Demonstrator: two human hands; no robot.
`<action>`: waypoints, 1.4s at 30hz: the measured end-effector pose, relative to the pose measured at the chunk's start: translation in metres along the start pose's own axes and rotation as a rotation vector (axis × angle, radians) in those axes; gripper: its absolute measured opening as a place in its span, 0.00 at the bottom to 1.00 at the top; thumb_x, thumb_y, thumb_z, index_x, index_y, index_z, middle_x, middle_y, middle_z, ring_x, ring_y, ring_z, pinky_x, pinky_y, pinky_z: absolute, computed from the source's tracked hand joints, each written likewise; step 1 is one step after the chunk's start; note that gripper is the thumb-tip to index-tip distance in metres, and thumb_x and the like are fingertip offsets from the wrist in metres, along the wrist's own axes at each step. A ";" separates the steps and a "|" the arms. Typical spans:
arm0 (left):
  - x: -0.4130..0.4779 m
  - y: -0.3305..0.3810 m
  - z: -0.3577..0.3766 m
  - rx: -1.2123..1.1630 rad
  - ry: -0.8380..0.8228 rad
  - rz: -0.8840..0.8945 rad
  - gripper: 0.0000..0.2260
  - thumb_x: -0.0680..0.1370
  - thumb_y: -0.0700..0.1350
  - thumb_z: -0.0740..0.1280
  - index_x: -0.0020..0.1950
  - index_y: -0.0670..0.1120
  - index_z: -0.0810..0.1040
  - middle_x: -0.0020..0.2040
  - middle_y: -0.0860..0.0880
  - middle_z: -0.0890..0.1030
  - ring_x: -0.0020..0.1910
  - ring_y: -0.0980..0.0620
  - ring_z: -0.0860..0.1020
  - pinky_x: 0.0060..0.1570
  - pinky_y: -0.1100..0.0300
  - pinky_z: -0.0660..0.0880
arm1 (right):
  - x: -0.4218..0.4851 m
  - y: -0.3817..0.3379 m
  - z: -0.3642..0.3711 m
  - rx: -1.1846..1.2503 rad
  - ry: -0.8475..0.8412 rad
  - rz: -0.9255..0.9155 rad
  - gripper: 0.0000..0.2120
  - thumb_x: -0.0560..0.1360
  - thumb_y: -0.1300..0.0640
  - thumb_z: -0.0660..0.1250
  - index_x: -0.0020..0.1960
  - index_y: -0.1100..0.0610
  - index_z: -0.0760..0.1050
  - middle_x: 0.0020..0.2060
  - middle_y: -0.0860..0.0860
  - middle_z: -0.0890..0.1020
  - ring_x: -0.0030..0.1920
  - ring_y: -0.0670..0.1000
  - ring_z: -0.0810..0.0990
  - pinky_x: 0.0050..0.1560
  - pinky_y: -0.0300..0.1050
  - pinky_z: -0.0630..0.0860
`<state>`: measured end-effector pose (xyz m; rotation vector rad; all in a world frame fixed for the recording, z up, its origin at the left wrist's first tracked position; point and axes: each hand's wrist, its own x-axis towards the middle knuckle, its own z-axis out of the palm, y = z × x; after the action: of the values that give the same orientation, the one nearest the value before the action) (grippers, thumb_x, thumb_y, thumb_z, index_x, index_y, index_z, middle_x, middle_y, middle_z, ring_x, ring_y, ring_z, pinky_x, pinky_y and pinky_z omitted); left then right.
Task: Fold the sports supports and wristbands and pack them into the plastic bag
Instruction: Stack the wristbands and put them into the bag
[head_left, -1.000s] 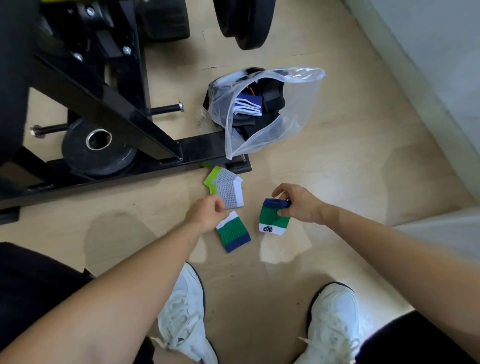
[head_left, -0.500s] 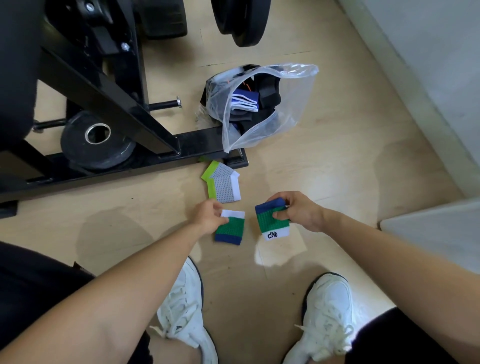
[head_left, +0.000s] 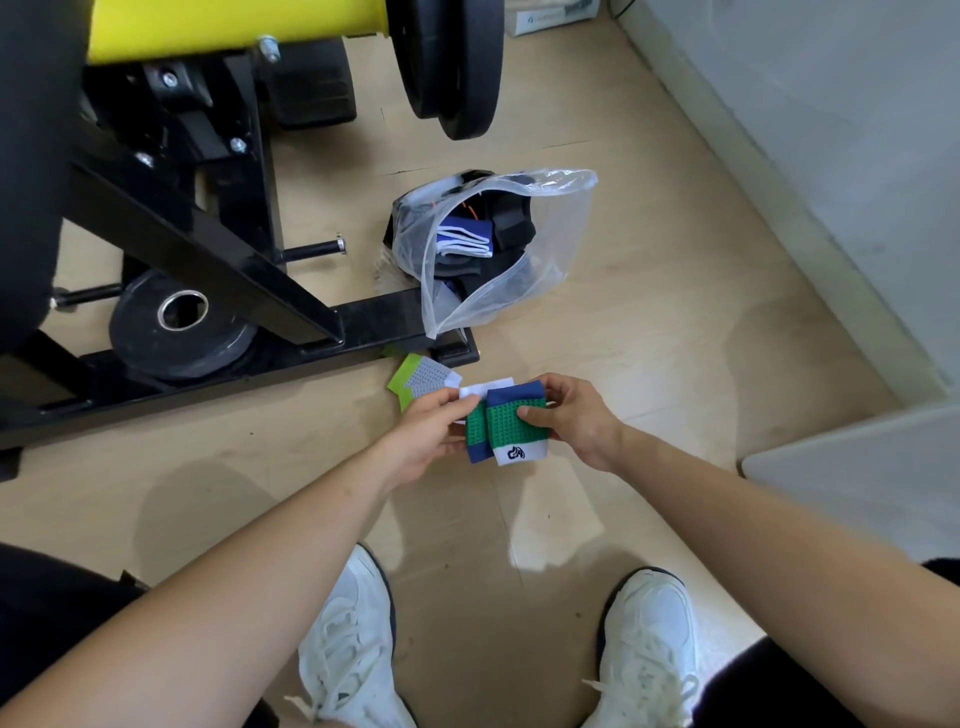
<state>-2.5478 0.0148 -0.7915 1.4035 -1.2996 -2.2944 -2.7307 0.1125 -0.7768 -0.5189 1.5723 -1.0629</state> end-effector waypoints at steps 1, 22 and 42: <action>-0.001 0.001 0.002 -0.018 -0.015 0.003 0.09 0.83 0.46 0.65 0.60 0.45 0.80 0.51 0.47 0.85 0.47 0.49 0.83 0.44 0.58 0.80 | 0.000 0.001 -0.001 0.014 -0.005 0.012 0.07 0.74 0.72 0.69 0.51 0.65 0.76 0.48 0.61 0.80 0.47 0.59 0.81 0.50 0.53 0.81; 0.000 0.001 0.001 0.055 0.001 0.135 0.12 0.79 0.34 0.69 0.59 0.47 0.79 0.54 0.41 0.85 0.49 0.44 0.85 0.45 0.53 0.82 | 0.000 -0.020 -0.008 -0.068 -0.096 0.122 0.14 0.75 0.55 0.73 0.60 0.56 0.79 0.48 0.52 0.85 0.46 0.52 0.83 0.50 0.46 0.77; -0.002 0.008 0.014 0.689 0.202 0.662 0.14 0.73 0.37 0.75 0.55 0.51 0.86 0.49 0.55 0.80 0.44 0.57 0.79 0.44 0.61 0.78 | 0.002 -0.023 0.001 0.270 0.072 0.210 0.11 0.76 0.68 0.70 0.57 0.72 0.77 0.46 0.60 0.82 0.39 0.53 0.83 0.39 0.37 0.83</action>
<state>-2.5601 0.0188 -0.7819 1.0506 -2.1764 -1.2944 -2.7356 0.0988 -0.7583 -0.1307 1.4786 -1.1191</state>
